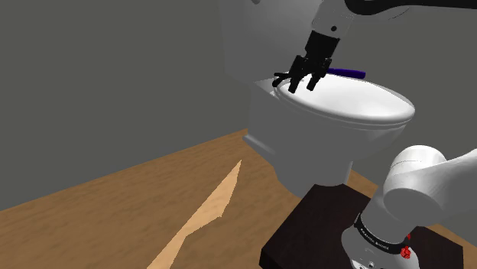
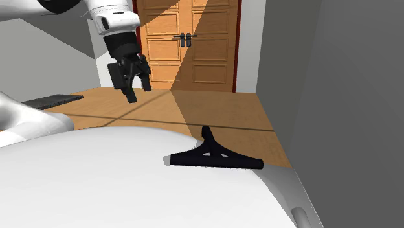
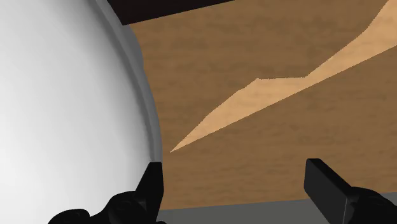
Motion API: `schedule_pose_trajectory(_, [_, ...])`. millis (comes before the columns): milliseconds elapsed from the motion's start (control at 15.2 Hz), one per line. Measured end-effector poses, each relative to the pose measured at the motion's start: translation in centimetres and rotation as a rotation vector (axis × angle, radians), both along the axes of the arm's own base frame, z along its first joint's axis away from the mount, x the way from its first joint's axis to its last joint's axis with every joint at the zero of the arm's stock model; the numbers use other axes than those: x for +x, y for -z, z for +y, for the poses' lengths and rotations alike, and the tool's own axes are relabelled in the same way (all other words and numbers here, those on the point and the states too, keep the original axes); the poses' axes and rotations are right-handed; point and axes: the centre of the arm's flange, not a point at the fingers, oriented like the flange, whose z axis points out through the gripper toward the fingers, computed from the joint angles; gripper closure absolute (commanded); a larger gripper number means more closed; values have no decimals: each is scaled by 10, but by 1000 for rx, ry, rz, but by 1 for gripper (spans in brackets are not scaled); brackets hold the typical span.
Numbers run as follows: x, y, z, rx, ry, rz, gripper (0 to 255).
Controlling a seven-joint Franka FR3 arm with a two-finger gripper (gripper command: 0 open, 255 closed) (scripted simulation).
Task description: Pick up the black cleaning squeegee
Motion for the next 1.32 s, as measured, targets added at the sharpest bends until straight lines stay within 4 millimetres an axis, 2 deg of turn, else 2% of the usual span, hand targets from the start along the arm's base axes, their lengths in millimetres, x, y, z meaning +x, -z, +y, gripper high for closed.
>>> schedule_pose_trajectory(66, [0,0,0,0,0,0,0])
schedule_pose_trajectory(198, [17,-1,-2,-7,57,18,0])
schedule_pose_trajectory(462, [68,-6,-18,-27,237,78,0])
schedule_pose_trajectory(726, [122,-9,-44,-47,428,140,0])
schedule_pose_trajectory(1056, [177,-4,-87,-73,669,219,0])
schedule_pose_trajectory(1188, [195,-7,-109,-83,766,250,0])
schedule_pose_trajectory(1320, [213,-2,-136,-94,863,281,0])
